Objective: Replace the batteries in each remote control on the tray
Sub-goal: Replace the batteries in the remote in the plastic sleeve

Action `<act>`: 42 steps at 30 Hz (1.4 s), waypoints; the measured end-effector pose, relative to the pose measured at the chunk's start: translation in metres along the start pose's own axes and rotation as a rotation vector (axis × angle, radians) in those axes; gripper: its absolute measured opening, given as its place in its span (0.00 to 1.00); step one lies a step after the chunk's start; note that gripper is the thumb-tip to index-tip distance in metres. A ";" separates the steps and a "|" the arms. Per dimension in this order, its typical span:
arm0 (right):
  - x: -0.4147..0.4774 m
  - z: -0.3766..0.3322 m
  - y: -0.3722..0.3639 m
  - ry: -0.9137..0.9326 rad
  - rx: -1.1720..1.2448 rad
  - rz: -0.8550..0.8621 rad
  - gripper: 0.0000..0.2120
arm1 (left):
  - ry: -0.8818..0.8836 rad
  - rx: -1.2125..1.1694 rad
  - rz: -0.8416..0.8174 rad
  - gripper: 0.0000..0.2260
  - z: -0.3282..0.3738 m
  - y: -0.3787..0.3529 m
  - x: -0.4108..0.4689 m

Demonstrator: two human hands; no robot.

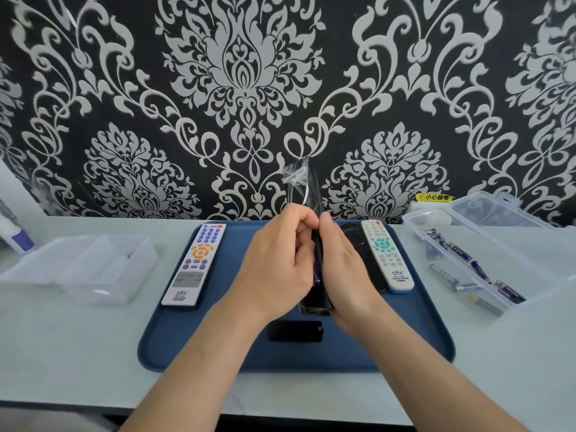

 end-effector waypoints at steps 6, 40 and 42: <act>0.003 0.001 -0.001 -0.057 0.135 -0.053 0.26 | 0.059 -0.096 0.146 0.21 0.005 0.008 0.000; 0.011 -0.004 0.015 -0.063 0.007 -0.007 0.39 | -0.081 0.383 -0.213 0.13 0.010 0.010 -0.003; 0.011 -0.005 0.015 -0.047 -0.011 0.006 0.35 | -0.079 0.440 -0.251 0.13 0.013 0.006 -0.002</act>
Point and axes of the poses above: each hand's wrist, its own x-axis towards the middle knuckle, its own y-axis out of the back of the hand, z = x × y, the point moved 5 cm from there along x, towards the middle knuckle, and after that the axes turned 13 degrees about -y, right-handed, at the moved point
